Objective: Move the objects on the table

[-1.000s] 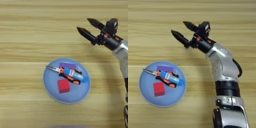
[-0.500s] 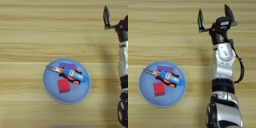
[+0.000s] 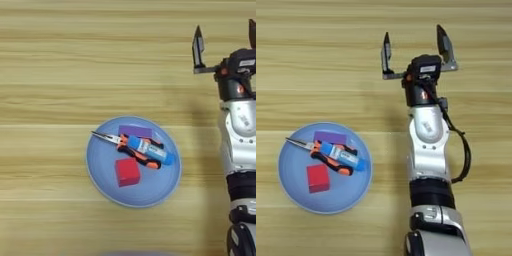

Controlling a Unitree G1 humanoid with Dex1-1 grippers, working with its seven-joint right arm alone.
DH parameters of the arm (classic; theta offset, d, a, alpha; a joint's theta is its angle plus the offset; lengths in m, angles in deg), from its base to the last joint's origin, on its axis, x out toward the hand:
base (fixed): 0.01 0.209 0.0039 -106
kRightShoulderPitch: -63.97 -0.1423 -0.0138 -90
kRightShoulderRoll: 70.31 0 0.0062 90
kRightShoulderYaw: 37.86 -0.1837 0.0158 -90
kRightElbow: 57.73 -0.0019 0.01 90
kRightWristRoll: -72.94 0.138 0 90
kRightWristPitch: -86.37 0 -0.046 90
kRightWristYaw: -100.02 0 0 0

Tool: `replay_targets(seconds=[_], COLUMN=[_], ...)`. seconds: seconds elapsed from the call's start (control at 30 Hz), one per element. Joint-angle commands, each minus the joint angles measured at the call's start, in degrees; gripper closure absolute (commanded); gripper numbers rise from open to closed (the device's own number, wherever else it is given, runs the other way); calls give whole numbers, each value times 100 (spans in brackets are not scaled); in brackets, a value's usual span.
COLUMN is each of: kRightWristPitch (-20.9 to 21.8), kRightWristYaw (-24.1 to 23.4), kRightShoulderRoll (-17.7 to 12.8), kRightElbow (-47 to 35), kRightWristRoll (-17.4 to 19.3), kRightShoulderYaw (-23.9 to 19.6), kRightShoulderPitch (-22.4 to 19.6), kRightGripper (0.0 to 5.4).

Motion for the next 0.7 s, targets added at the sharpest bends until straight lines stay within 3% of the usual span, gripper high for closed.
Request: replay_targets(seconds=[0.03,0.3,0.43,0.7], kRightWristPitch=[-190,-680,-947,-1276], kRightWristYaw=[-245,-668,-690,-777], kRightShoulderRoll=[50,305,368,240], kRightElbow=[-628,-1035,-1080,-836], kRightWristRoll=[-132,-339,-232,-54], kRightShoulderYaw=[101,247,290,109], kRightShoulderPitch=[-37,329,451,367], kRightGripper=[6,6,6,6])
